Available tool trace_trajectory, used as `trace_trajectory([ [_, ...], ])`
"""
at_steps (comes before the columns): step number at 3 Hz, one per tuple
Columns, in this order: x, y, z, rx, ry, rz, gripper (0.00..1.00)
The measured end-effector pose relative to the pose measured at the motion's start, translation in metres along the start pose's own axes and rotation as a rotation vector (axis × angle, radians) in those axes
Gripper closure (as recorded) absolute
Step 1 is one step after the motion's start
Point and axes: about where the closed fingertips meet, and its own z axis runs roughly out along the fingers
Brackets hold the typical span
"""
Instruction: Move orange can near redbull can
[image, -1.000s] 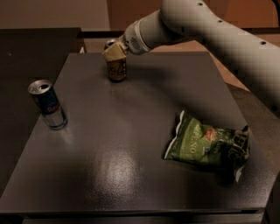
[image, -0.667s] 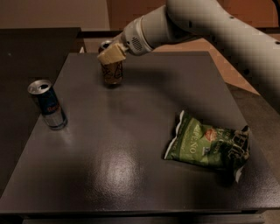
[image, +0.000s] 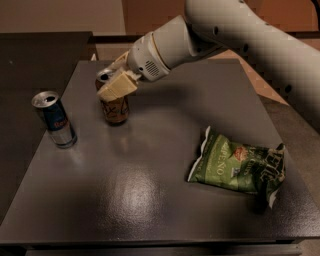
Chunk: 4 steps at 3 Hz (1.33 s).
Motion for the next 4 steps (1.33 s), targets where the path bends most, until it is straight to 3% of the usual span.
trace_trajectory([
  [1, -0.001, 0.030, 0.011, -0.073, -0.026, -0.035, 1.00],
  [3, -0.016, 0.058, 0.028, -0.125, -0.059, -0.095, 1.00],
  [4, -0.017, 0.062, 0.036, -0.138, -0.054, -0.089, 0.82],
])
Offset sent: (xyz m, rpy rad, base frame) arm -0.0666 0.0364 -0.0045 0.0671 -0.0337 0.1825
